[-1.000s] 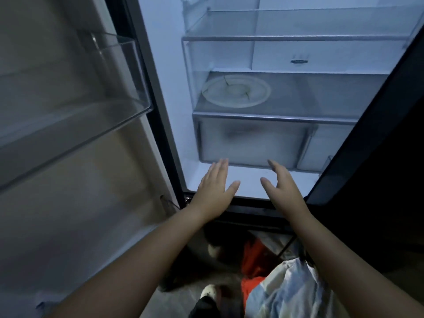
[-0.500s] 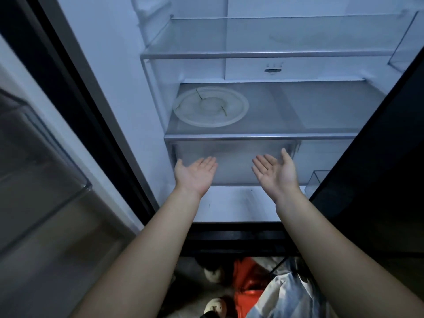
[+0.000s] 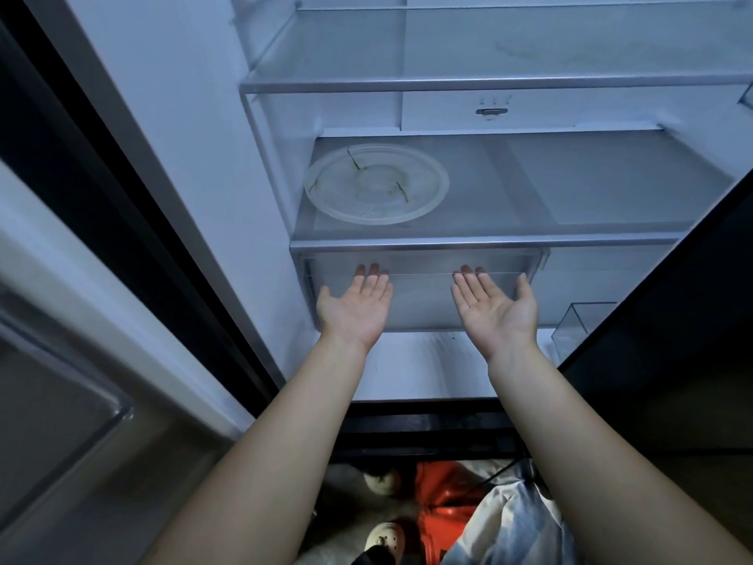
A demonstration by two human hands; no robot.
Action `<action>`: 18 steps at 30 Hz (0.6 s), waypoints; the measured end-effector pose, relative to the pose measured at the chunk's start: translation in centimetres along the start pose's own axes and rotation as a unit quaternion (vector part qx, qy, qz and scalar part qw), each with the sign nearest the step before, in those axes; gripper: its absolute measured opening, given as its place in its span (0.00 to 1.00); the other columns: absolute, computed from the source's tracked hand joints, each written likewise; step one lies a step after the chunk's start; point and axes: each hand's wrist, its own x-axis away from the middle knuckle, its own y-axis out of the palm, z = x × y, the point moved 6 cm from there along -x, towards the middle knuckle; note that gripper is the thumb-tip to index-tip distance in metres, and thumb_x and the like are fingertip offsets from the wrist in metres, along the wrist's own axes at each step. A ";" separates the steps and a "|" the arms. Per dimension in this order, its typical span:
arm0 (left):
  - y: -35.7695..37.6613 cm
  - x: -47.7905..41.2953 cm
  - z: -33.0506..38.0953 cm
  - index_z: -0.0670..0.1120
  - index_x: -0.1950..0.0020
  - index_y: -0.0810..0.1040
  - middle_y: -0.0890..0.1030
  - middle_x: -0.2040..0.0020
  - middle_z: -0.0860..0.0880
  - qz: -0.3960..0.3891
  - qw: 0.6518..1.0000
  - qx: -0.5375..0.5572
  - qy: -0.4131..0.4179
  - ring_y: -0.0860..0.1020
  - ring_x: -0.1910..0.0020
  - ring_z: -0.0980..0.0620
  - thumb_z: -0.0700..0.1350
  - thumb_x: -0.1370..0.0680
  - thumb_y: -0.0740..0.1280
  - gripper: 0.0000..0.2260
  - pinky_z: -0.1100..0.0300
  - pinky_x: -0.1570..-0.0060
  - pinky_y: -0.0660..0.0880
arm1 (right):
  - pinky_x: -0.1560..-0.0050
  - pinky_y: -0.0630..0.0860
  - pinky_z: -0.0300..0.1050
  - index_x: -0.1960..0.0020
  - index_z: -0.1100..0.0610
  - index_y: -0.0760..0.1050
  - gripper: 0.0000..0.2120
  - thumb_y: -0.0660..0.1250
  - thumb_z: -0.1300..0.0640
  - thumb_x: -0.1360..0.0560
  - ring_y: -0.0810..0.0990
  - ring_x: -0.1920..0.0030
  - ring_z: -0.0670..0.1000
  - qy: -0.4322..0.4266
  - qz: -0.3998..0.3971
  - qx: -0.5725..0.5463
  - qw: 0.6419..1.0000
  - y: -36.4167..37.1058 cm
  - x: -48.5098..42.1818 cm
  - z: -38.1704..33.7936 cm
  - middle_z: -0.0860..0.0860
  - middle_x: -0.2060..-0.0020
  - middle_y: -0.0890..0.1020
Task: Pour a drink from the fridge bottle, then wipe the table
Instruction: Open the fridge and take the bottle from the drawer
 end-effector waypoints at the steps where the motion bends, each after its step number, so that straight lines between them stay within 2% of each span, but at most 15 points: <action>1: -0.1 0.1 0.0 0.39 0.36 0.71 0.69 0.30 0.40 0.002 1.000 0.001 -0.003 0.62 0.27 0.42 0.59 0.19 0.45 0.28 0.50 0.29 0.57 | 0.30 0.64 0.52 0.33 0.64 0.66 0.29 0.53 0.41 0.21 0.69 0.31 0.59 0.001 0.000 -0.003 1.000 -0.1 0.1 0.1 0.61 0.40 0.75; 2: -0.3 0.2 -0.1 0.39 0.37 0.71 0.69 0.30 0.41 0.003 1.000 0.001 -0.004 0.62 0.27 0.42 0.60 0.19 0.45 0.28 0.50 0.29 0.57 | 0.30 0.64 0.52 0.35 0.64 0.68 0.28 0.53 0.41 0.21 0.69 0.31 0.59 0.002 0.000 -0.004 1.000 -0.2 0.2 0.1 0.61 0.42 0.76; 5: -0.7 0.9 -0.2 0.39 0.29 0.65 0.65 0.27 0.41 0.006 1.000 0.006 -0.002 0.61 0.26 0.42 0.59 0.19 0.44 0.30 0.49 0.28 0.56 | 0.29 0.64 0.53 0.36 0.64 0.67 0.27 0.53 0.41 0.21 0.68 0.31 0.59 -0.001 0.002 -0.006 1.000 -0.6 0.8 0.1 0.61 0.45 0.77; 11: -1.3 3.0 -0.7 0.38 0.29 0.65 0.65 0.27 0.39 0.004 1.000 0.003 -0.008 0.60 0.26 0.42 0.59 0.18 0.45 0.30 0.49 0.28 0.55 | 0.30 0.65 0.53 0.34 0.64 0.66 0.28 0.54 0.41 0.21 0.69 0.32 0.60 -0.018 0.007 0.011 1.000 -1.6 2.4 -0.1 0.61 0.46 0.77; 13: -1.6 3.8 -0.9 0.38 0.31 0.67 0.66 0.28 0.39 0.001 1.000 0.002 -0.011 0.61 0.27 0.41 0.59 0.18 0.45 0.30 0.49 0.28 0.55 | 0.30 0.65 0.53 0.33 0.64 0.65 0.29 0.54 0.41 0.21 0.70 0.32 0.60 -0.020 0.006 0.016 1.000 -1.9 3.1 -0.1 0.61 0.45 0.77; 18: -2.5 5.8 -1.2 0.35 0.45 0.73 0.70 0.31 0.39 -0.002 1.000 -0.016 -0.019 0.62 0.27 0.41 0.59 0.19 0.46 0.29 0.49 0.28 0.56 | 0.31 0.66 0.52 0.41 0.65 0.71 0.26 0.54 0.42 0.21 0.71 0.33 0.60 -0.016 0.008 0.027 0.999 -3.0 4.8 0.1 0.61 0.45 0.77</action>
